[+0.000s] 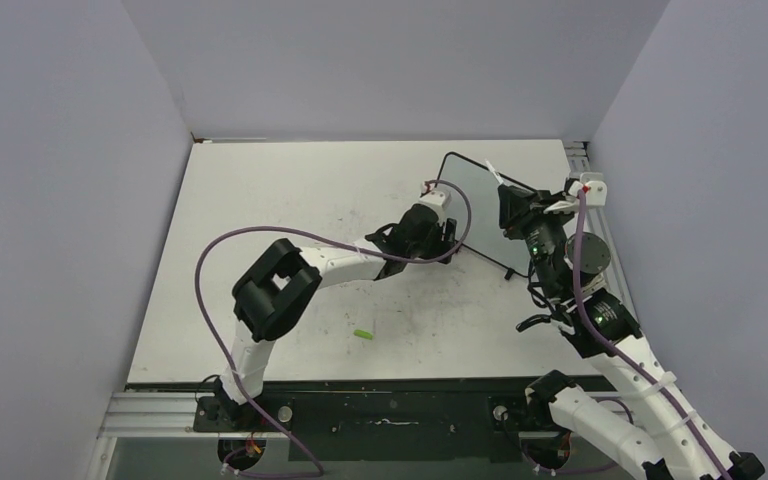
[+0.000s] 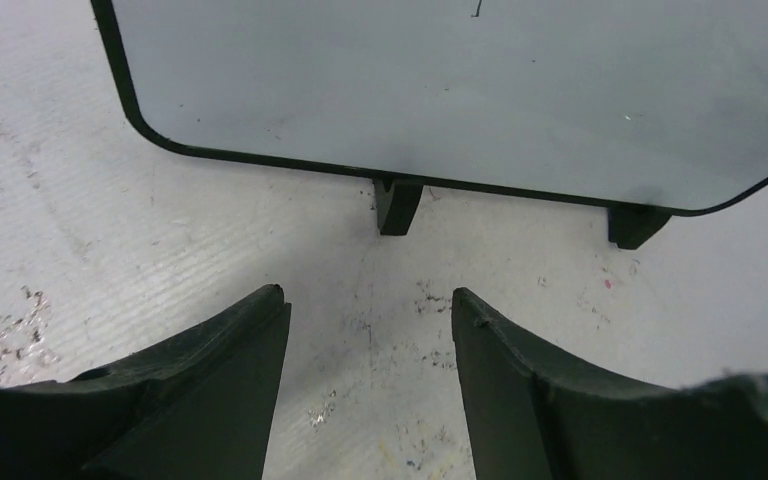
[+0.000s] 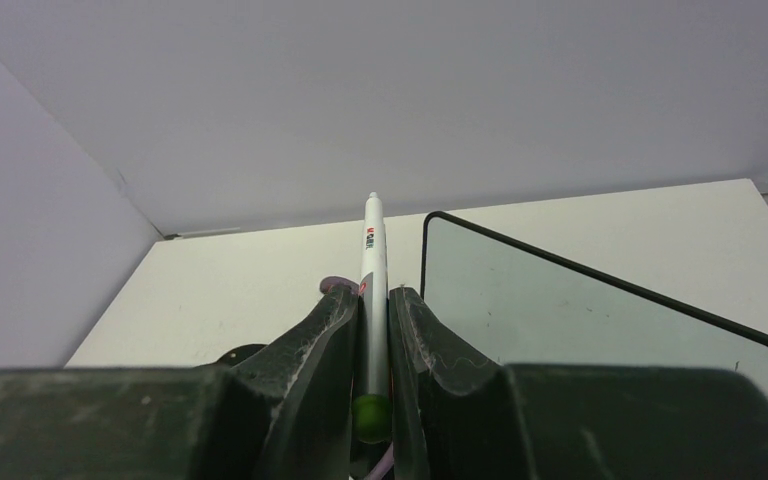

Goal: Write a sentence on the whiteboard
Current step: Move the whiteboard stand to the center of the board.

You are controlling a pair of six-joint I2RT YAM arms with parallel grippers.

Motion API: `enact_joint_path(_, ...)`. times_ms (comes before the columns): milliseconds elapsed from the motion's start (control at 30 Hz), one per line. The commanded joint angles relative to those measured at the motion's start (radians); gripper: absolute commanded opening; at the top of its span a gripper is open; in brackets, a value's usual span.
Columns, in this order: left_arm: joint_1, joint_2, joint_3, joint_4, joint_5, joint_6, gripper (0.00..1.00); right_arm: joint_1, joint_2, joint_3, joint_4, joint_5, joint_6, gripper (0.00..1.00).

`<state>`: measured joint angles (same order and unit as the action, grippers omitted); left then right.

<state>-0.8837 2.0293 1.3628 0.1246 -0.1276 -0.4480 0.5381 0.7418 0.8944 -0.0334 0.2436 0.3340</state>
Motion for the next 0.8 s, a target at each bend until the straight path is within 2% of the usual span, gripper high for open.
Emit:
enact_joint_path(0, -0.01, 0.083, 0.115, 0.042, -0.017, -0.005, 0.57, 0.005, -0.031, 0.018, 0.007, 0.045, -0.017, 0.05)
enact_joint_path(200, -0.028, 0.198, 0.273, -0.048, -0.024, 0.036, 0.53, 0.005, -0.046, 0.009, 0.005, 0.059, -0.02, 0.05)
enact_joint_path(333, -0.037, 0.246, 0.337, -0.088, -0.038, 0.056, 0.53, 0.006, -0.051, 0.009, -0.002, 0.066, -0.024, 0.05)
enact_joint_path(500, -0.049, 0.294, 0.39, -0.122, -0.069, 0.09, 0.53, 0.005, -0.06, 0.002, -0.003, 0.072, -0.026, 0.05)
enact_joint_path(767, -0.067, 0.321, 0.429, -0.176, -0.13, 0.115, 0.45, 0.005, -0.06, -0.001, -0.005, 0.077, -0.024, 0.05)
